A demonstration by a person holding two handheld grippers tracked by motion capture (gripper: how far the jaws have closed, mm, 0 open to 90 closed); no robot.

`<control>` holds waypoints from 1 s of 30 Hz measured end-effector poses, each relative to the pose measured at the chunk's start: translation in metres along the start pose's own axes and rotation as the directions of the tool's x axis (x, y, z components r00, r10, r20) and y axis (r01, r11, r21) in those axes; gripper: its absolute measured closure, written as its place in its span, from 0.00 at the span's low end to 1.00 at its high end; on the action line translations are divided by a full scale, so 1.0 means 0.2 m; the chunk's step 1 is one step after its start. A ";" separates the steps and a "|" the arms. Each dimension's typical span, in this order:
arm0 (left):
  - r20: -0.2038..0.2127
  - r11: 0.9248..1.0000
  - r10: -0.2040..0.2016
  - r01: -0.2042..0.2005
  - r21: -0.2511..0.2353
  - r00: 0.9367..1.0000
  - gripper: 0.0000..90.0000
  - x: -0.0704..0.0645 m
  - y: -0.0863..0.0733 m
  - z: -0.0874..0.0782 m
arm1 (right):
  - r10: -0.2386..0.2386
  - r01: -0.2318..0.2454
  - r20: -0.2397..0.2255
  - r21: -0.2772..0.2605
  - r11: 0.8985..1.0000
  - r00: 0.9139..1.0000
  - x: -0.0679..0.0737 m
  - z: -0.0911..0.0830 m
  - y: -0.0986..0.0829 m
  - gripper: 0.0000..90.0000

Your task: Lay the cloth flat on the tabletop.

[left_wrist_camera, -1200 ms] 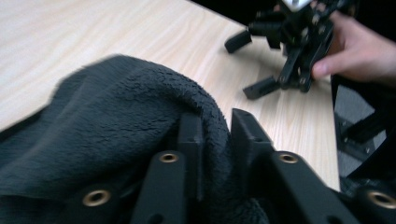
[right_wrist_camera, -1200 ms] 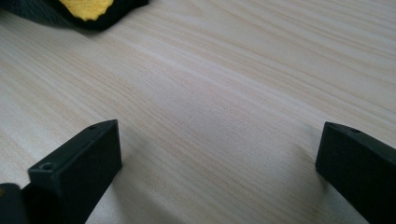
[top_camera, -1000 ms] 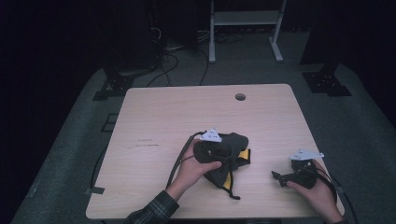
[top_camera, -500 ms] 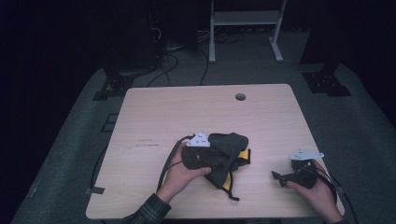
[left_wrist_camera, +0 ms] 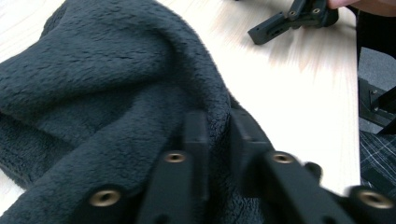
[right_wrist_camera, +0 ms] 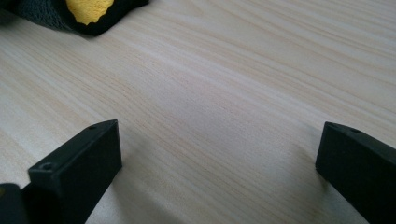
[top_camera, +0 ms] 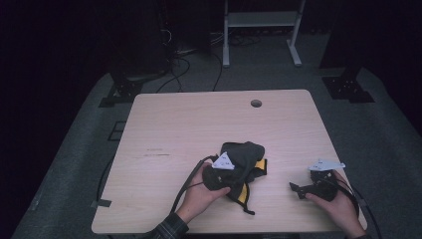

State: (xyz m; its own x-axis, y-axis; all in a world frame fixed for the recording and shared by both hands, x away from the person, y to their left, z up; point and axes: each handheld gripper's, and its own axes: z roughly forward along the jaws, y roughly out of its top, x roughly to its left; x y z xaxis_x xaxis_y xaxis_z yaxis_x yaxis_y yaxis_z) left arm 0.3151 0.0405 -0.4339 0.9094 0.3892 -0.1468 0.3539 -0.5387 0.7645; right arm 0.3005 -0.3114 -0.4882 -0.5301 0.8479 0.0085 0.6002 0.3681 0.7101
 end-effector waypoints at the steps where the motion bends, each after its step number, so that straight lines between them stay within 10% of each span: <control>1: 0.005 1.000 -0.002 0.002 -0.005 1.000 0.93 0.00 0.01 -0.01 | 0.000 0.000 0.000 0.000 1.000 1.000 0.00 0.00 0.00 0.00; 10: -0.026 0.985 -0.069 0.065 -0.157 0.997 0.95 0.11 0.03 -0.22 | -0.011 0.011 -0.014 -0.010 1.000 1.000 0.00 -0.01 0.00 0.08; 14: -0.078 0.970 -0.138 0.119 -0.214 0.987 0.95 0.24 -0.01 -0.34 | -0.041 0.041 -0.054 -0.004 0.999 0.998 0.01 -0.04 0.02 0.30; 19: -0.120 0.960 -0.192 0.161 -0.230 0.974 0.95 0.33 -0.07 -0.41 | -0.028 0.022 -0.094 -0.061 0.998 0.995 0.03 -0.07 0.04 0.34; 25: -0.176 0.950 -0.249 0.205 -0.234 0.952 0.95 0.42 -0.15 -0.46 | -0.071 0.052 -0.194 -0.104 0.993 0.978 0.18 -0.07 0.10 0.36; 30: -0.206 0.946 -0.274 0.225 -0.233 0.939 0.95 0.47 -0.19 -0.50 | -0.125 0.096 -0.296 -0.111 0.989 0.947 0.35 -0.03 0.16 0.38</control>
State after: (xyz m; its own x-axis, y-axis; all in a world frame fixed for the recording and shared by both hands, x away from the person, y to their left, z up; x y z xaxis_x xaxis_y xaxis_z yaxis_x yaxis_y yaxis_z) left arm 0.3647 0.1718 -0.4148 0.7125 0.6670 -0.2178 0.4881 -0.2483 0.8367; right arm 0.2790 -0.2433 -0.4617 -0.7544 0.6440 0.1271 0.4761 0.4035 0.7813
